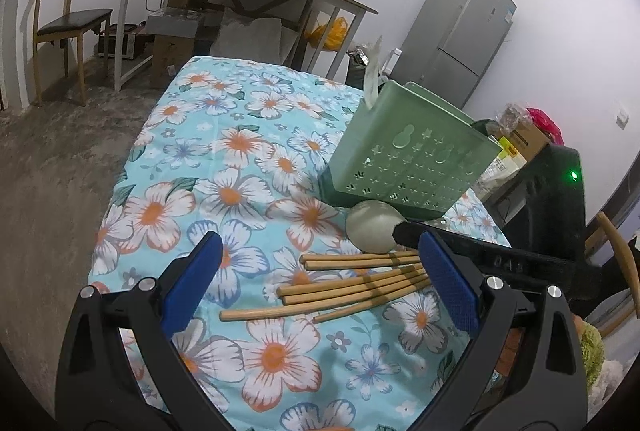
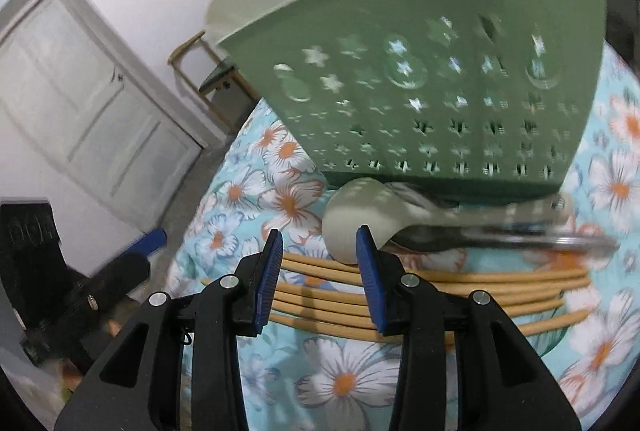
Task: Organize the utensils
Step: 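Move the right tool to the white ladle lying beside the green holder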
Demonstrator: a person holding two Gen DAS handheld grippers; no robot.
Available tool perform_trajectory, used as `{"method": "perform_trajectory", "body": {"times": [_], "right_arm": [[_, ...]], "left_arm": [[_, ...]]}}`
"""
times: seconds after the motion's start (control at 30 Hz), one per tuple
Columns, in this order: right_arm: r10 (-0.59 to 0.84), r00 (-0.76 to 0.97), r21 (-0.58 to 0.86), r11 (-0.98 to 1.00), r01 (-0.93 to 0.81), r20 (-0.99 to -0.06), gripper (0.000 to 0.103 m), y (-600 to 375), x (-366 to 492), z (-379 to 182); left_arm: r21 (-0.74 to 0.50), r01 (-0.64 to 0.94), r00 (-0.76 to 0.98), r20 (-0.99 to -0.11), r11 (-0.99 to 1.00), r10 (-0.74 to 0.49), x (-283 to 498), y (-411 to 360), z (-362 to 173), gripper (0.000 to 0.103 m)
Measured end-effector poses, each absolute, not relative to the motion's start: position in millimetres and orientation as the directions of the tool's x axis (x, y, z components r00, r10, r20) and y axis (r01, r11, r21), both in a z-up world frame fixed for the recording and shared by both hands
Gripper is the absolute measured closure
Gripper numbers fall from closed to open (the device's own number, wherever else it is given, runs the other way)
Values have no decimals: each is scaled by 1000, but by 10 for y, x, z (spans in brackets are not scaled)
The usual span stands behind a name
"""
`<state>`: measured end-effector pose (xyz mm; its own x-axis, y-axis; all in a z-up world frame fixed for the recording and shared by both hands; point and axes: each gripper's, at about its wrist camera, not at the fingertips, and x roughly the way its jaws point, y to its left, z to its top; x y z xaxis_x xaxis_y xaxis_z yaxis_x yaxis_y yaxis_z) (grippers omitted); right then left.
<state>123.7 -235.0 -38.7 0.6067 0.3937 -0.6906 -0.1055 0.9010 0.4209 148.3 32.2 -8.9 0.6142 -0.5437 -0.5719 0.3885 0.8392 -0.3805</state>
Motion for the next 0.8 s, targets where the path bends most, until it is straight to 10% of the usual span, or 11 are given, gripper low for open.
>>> {"method": "perform_trajectory", "body": {"times": [0.43,0.8], "right_arm": [[-88,699,-458,811,-363,-710,65,-1922,1257,-465],[-92,681,-579,615,-535,-726,65,-1714,1367,-711]], "left_arm": [[-364,369,621,-587,855,-519,1532,391,-109,8],[-360,350,624,-599,865,-502,1563,397,-126,8]]}}
